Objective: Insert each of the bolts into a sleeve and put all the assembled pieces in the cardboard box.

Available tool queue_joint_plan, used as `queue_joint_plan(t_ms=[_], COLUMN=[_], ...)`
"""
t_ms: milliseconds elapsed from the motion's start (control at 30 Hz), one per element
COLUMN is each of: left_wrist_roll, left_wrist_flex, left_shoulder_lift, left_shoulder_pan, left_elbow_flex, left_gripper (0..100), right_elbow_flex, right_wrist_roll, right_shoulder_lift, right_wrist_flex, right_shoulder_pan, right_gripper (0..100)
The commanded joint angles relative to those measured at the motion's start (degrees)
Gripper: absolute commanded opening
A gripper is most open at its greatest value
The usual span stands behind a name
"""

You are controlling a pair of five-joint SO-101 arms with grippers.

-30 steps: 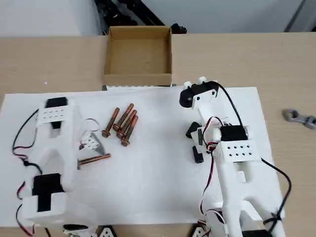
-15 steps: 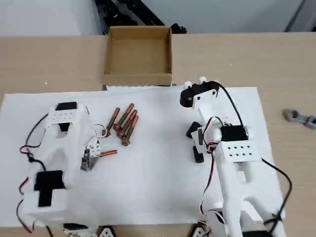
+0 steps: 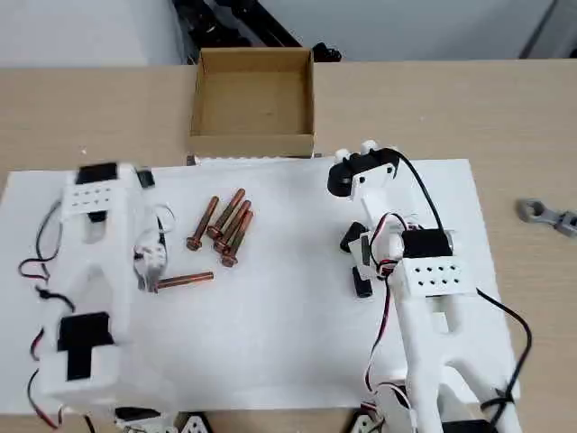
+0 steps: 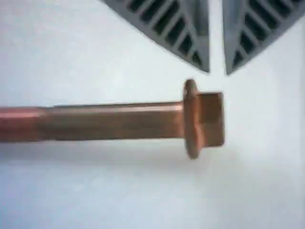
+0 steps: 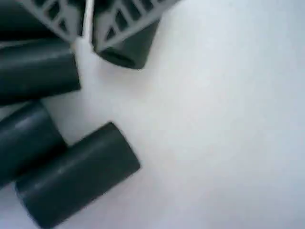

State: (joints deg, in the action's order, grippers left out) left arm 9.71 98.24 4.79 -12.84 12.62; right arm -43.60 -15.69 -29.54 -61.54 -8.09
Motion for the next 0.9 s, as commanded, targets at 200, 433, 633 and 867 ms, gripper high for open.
queue_joint_plan(t_ms=[200, 433, 633, 867], left_wrist_roll=[-44.66, -77.8, -81.49, -81.58], left_wrist_flex=[2.29, 2.02, 0.44, -5.71], left_shoulder_lift=[-17.93, -23.3, -23.47, -23.47], left_shoulder_pan=[0.09, 0.18, 3.43, 7.38], left_elbow_flex=[1.8, 12.0, 12.53, 16.57], left_gripper=[1, 8, 15, 22], right_elbow_flex=[1.41, 1.41, 1.41, 1.41], right_wrist_roll=[0.18, 0.18, 0.18, 0.26], right_shoulder_lift=[-2.15, -2.15, -2.15, -2.15], right_wrist_flex=[-0.04, 0.13, 0.04, -0.04], right_shoulder_pan=[0.22, 0.22, 0.22, 0.22], right_gripper=[2.9, 2.9, 2.9, 2.9])
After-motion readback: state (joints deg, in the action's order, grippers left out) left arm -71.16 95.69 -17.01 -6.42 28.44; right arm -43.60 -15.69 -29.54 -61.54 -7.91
